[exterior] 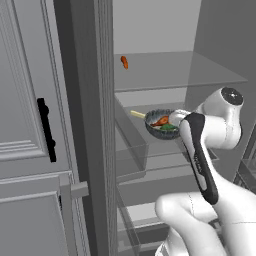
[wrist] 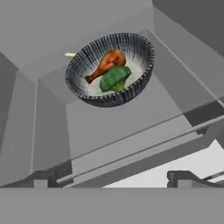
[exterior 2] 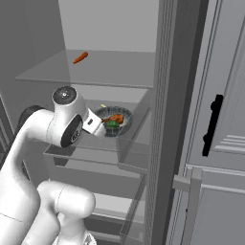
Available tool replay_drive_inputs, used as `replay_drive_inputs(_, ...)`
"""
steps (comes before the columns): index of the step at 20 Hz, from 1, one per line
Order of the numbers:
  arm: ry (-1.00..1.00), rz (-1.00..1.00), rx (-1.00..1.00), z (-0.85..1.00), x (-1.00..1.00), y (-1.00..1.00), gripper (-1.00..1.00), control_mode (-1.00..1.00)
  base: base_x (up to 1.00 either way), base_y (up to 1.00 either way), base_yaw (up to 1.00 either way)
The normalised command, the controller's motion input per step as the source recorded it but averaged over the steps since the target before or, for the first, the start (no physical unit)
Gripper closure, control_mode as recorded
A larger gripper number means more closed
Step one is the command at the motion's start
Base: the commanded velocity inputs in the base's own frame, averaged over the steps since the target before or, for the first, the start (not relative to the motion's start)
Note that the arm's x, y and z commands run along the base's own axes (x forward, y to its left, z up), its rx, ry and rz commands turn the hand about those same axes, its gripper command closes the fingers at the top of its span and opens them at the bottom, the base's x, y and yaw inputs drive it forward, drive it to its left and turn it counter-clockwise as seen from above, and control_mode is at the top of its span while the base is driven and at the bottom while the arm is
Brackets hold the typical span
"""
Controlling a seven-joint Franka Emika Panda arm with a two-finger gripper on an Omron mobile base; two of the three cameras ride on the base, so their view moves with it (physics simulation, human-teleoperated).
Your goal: Pick the chicken drumstick and broccoli from their plates and place them in the bowl. Then put the bowl in the fridge.
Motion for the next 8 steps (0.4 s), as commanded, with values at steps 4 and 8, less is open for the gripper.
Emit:
replay_drive_inputs(4, -0.02, 0.33, -0.41, 0.01, -0.69, 0.30, -1.00, -1.00, 0.00, 0.00, 0.00)
replay_drive_inputs(8, 0.00, 0.25, -0.27, 0.38, -0.54, 0.25, -1.00, -1.00, 0.00, 0.00, 0.00)
